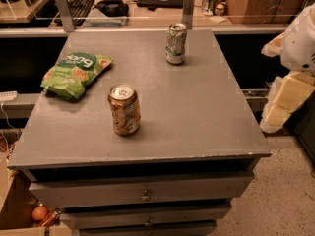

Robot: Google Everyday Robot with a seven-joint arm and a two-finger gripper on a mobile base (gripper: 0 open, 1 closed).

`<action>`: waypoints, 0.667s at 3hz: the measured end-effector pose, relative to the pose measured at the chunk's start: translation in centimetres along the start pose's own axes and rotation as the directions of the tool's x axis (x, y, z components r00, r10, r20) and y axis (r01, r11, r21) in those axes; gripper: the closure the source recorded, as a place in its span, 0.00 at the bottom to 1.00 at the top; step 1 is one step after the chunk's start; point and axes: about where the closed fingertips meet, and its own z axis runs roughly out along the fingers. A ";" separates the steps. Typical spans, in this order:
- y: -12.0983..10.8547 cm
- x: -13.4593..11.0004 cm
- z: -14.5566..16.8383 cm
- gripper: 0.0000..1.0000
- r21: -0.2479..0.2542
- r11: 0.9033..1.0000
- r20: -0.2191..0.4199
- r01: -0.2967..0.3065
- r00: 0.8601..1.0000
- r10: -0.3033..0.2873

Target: Knock 7up can over

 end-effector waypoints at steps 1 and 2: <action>-3.9 -1.2 4.1 0.00 0.001 1.000 0.080 -0.022 0.997 0.021; -9.0 -3.9 7.2 0.00 0.045 0.998 0.186 -0.034 0.982 0.025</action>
Offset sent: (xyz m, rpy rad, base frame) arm 0.1951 0.0439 -0.0451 0.2932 -0.1998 0.0025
